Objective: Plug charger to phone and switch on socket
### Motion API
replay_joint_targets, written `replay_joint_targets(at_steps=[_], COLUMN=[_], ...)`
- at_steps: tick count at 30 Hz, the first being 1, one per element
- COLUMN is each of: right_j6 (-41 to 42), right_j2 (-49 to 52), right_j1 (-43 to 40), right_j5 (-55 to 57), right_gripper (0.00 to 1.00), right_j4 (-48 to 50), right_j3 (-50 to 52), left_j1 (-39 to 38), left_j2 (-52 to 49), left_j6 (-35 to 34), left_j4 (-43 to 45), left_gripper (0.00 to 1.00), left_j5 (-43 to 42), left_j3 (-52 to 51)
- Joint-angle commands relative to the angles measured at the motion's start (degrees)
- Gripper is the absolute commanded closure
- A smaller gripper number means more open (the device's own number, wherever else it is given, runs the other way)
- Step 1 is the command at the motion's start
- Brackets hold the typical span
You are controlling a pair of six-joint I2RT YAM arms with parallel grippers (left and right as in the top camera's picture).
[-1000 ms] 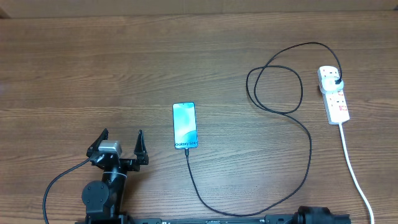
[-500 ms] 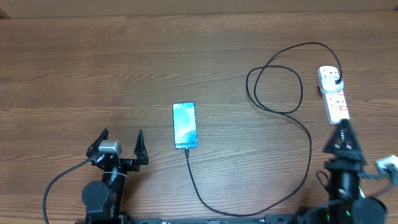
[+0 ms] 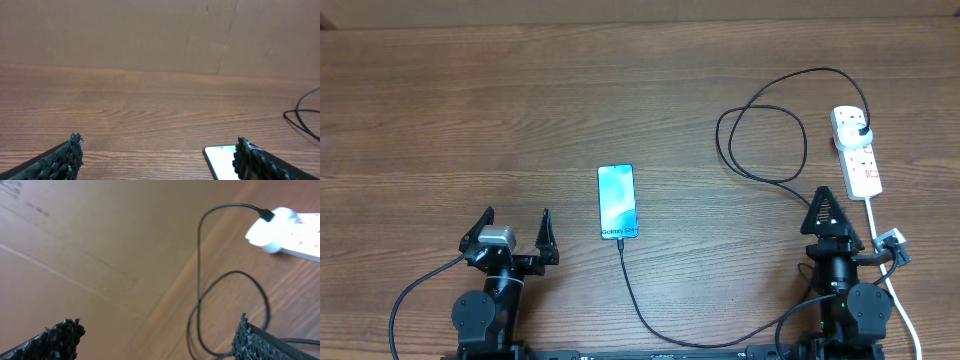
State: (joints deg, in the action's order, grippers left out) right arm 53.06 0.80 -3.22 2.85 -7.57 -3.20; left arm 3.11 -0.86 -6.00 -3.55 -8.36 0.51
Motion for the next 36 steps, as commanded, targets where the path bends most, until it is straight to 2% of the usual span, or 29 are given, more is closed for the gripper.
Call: replay_joint_targets(at_steps=[1,21,27,31,32,36], right_j6=[-2.3,-4.3,-15.7,-36.9,-40.0,-44.1], right_j2=[-0.4,0.0,0.2,0.3,0.5,0.7], right_j1=[0.3,0.3,0.2,0.3,0.3,0.3], right_j5=[1.1,2.6,2.9,-6.2,-7.5,-7.1], right_gripper=[0.0,0.0,0.0,0.0,0.0,0.0], right_j4=[0.8,1.3,1.3,0.7,0.9,0.9], right_j3=[1.7,1.7,1.7,1.7,1.7,1.7], left_j1=[0.2,0.2,0.2,0.2,0.2,0.2], left_j2=[0.4,0.4,0.4,0.4,0.4,0.4], left_j6=[-0.4,-0.4,-0.4,-0.4,-0.4,-0.4], left_j4=[0.0,0.0,0.0,0.0,0.0,0.0], left_gripper=[0.0,0.0,0.0,0.0,0.0,0.0], left_j5=[-0.5,-0.5,-0.5,-0.5,-0.5,-0.5], left_j3=[-0.2,-0.2,-0.2,-0.2,-0.2,-0.2])
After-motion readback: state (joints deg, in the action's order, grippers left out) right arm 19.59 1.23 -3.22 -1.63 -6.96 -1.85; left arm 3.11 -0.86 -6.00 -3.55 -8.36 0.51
